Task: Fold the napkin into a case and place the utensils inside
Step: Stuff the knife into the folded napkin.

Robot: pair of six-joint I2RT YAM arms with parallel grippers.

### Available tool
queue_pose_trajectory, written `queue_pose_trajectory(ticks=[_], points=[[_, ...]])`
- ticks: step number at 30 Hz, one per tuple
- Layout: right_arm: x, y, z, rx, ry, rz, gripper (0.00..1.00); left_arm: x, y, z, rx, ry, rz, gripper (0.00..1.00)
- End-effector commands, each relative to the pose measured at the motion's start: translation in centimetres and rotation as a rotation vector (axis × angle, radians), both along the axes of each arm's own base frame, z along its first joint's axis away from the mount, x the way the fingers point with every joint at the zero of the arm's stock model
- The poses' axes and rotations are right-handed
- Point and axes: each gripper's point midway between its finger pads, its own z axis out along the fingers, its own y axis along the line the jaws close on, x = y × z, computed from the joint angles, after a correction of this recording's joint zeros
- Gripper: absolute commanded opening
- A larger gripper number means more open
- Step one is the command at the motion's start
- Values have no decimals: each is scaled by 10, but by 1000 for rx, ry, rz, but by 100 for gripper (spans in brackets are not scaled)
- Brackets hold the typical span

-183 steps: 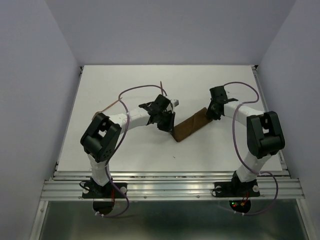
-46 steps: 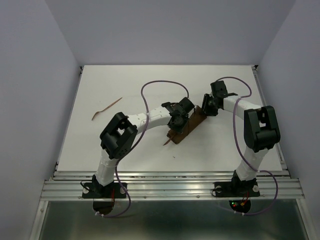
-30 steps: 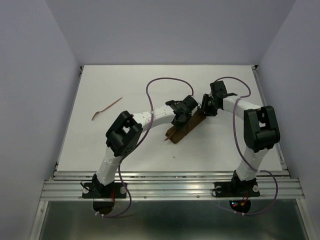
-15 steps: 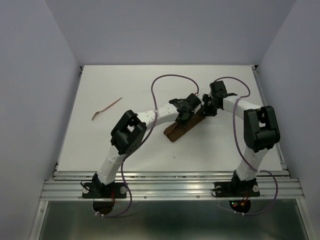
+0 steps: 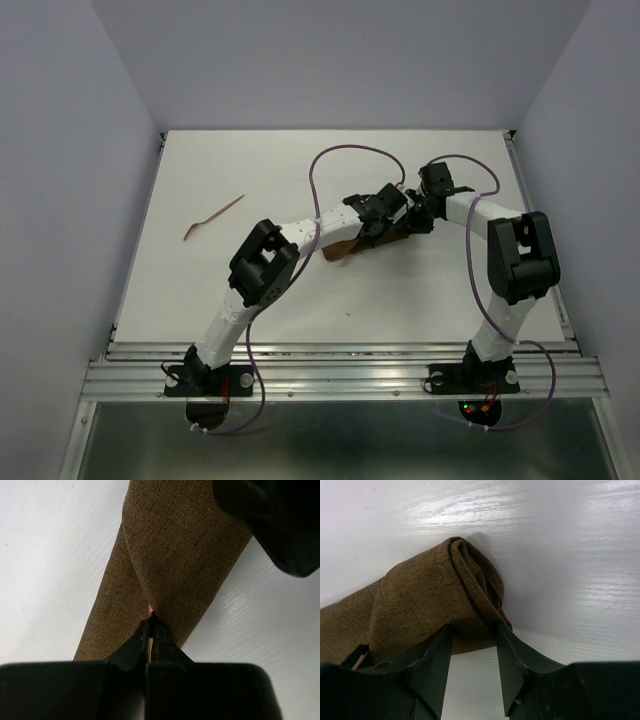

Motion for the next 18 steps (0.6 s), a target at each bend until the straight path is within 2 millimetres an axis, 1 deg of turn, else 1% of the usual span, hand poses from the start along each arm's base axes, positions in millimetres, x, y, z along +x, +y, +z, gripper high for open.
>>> queue_pose_trajectory(ticks=[1,3,4,6,7,8,10,11,13,14,17,18], points=[[-1,8,2,20,-12,34,46,16,-14,26,-35,-76,-11,0],[-1,9,4,21,-16,33,47,16,-13,24,-31,-73,0,0],[0,9,6,22,-22,33,47,16,-13,24,-31,-73,1,2],[0,9,10,25,-30,32,48,16,-10,23,-25,-71,13,11],[1,8,14,24,-37,27,49,16,-9,23,-21,-72,17,23],[1,8,16,22,-40,25,50,15,-7,22,-15,-68,19,27],[2,5,22,11,-49,11,52,15,-4,24,-17,-67,30,32],[3,4,30,10,-66,4,53,15,-3,26,-16,-69,35,35],[4,0,40,-3,-87,-16,56,14,2,30,-12,-70,47,37],[4,-1,53,-2,-110,-30,58,13,3,33,-13,-72,51,39],[5,-7,70,-17,-152,-57,64,11,8,37,-9,-70,67,43],[5,-8,76,-18,-161,-63,64,11,9,42,-14,-73,72,45]])
